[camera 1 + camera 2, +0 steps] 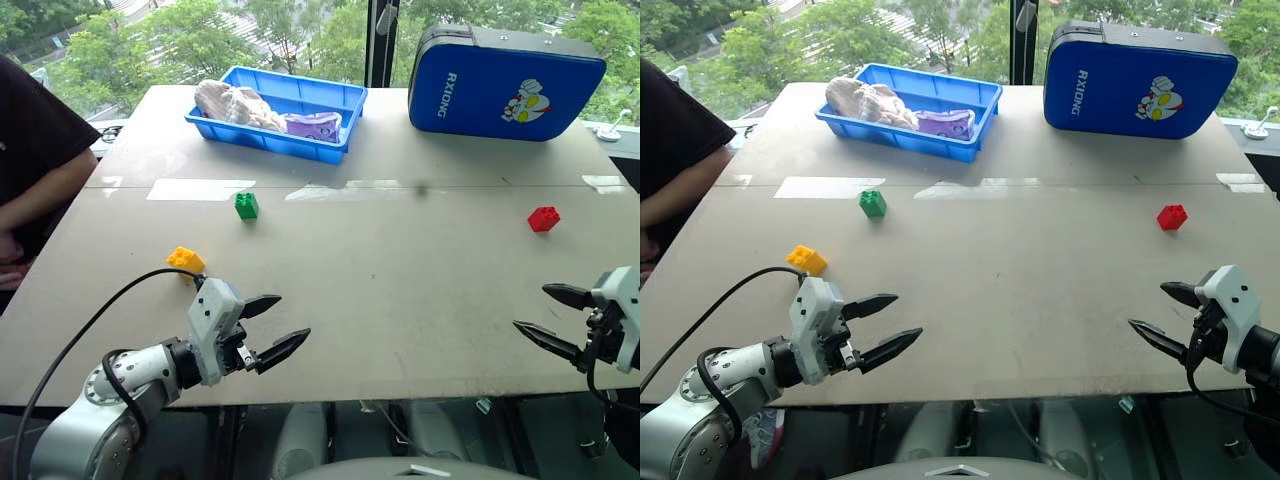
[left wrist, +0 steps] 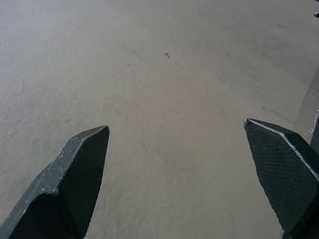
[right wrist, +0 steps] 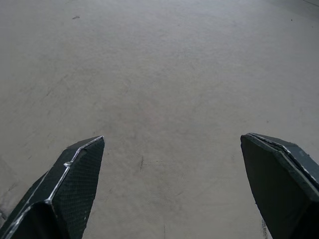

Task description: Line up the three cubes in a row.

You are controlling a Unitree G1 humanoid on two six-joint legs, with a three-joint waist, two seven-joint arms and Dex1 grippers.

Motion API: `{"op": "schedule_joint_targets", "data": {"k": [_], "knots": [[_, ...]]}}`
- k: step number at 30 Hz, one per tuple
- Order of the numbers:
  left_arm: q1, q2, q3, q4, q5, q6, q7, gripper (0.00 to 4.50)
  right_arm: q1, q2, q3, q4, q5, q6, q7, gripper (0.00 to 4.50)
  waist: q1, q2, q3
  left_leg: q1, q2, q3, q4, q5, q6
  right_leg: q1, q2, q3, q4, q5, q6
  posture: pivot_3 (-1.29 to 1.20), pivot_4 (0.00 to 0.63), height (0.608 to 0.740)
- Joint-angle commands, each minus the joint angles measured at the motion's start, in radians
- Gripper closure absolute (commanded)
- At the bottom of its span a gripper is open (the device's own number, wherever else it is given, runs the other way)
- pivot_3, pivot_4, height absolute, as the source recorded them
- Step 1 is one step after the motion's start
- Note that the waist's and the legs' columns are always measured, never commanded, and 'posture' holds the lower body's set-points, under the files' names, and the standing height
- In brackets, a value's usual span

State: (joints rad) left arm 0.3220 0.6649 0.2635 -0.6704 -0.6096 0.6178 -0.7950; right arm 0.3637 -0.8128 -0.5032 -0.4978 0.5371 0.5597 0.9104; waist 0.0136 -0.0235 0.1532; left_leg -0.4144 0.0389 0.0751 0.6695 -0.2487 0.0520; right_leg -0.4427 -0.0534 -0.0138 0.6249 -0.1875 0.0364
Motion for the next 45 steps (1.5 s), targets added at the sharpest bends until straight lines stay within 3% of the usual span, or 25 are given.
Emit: {"op": "schedule_joint_targets", "data": {"k": [1,4,9,11,15,22,28,36,43,44,45], "knots": [[-0.06,-0.018,-0.005,-0.016,-0.03,-0.014,0.026,0.07,-0.049,0.033,-0.02,-0.029,0.011,0.008,-0.079,0.0,0.0,0.0,0.0,0.0,0.0,0.0,0.0,0.0,0.0,0.0,0.0,0.0,0.0,0.0,0.0,0.0,0.15,0.74],[-0.212,-0.054,-0.03,-0.014,-0.104,0.029,0.074,0.07,-0.223,0.06,0.039,-0.063,0.013,0.187,-0.291,0.0,0.0,0.0,0.0,0.0,0.0,-0.001,0.001,0.0,-0.001,0.0,0.0,0.0,0.0,0.0,0.0,0.0,0.15,0.74],[-0.389,-0.047,-0.133,-0.012,-0.105,0.055,0.085,0.07,-0.57,0.005,0.187,0.059,-0.087,0.478,-0.502,0.0,-0.005,0.0,0.0,-0.001,-0.002,0.001,0.0,0.001,0.0,0.001,0.001,0.002,0.001,0.001,-0.001,0.0,0.15,0.74],[-0.444,-0.043,-0.187,-0.009,-0.084,0.043,0.069,0.07,-0.718,-0.026,0.257,0.154,-0.1,0.617,-0.526,0.0,-0.003,0.001,0.001,-0.002,-0.002,0.002,0.0,0.0,0.001,-0.001,0.002,0.003,0.001,0.003,-0.005,0.0,0.15,0.74],[-0.551,-0.064,-0.262,0.014,-0.076,0.043,0.077,0.07,-0.966,-0.019,0.359,0.407,-0.165,0.712,-0.564,0.0,0.002,0.0,0.001,-0.004,-0.003,0.002,-0.001,0.001,0.001,-0.001,0.004,0.003,0.0,0.003,-0.005,0.0,0.15,0.74],[-0.641,-0.103,-0.331,0.056,-0.079,0.011,0.033,0.07,-1.214,0.007,0.468,0.852,-0.272,0.581,-0.524,0.0,-0.003,0.0,0.001,-0.004,-0.004,0.003,0.0,0.0,0.001,-0.001,0.005,0.005,0.0,0.003,-0.004,0.0,0.15,0.74],[-0.59,-0.139,-0.385,0.159,-0.004,-0.122,-0.043,0.07,-1.362,0.023,0.543,1.189,-0.362,0.403,-0.432,0.0,-0.011,0.001,0.001,-0.003,-0.004,0.005,0.0,0.0,0.001,-0.002,0.006,0.006,0.0,0.003,-0.004,0.0,0.15,0.74],[-0.481,-0.239,-0.486,0.349,0.173,-0.398,-0.1,0.07,-1.464,0.069,0.592,1.439,-0.466,0.237,-0.353,0.0,-0.027,0.001,0.001,-0.003,-0.002,0.012,-0.001,0.0,0.001,-0.002,0.006,0.007,0.001,0.003,-0.004,0.0,0.15,0.74],[-0.46,-0.207,-0.409,0.279,0.122,-0.378,-0.104,0.07,-1.512,0.105,0.593,1.578,-0.523,0.152,-0.345,0.0,-0.028,0.002,0.001,-0.002,-0.001,0.011,-0.001,0.0,0.001,-0.003,0.006,0.008,0.002,0.003,-0.004,0.0,0.15,0.74],[-0.468,-0.204,-0.398,0.267,0.111,-0.362,-0.096,0.0,-1.516,0.109,0.593,1.591,-0.529,0.143,-0.341,0.4,-0.027,0.002,0.001,-0.002,-0.001,0.011,-0.001,0.0,0.001,-0.003,0.006,0.008,0.002,0.003,-0.004,0.0,0.15,0.74],[-0.473,-0.203,-0.391,0.257,0.103,-0.35,-0.091,0.0,-1.52,0.111,0.593,1.601,-0.535,0.136,-0.337,0.53,-0.027,0.002,0.001,-0.002,-0.001,0.01,-0.001,0.0,0.001,-0.002,0.006,0.008,0.002,0.003,-0.004,0.0,0.15,0.74]]}}
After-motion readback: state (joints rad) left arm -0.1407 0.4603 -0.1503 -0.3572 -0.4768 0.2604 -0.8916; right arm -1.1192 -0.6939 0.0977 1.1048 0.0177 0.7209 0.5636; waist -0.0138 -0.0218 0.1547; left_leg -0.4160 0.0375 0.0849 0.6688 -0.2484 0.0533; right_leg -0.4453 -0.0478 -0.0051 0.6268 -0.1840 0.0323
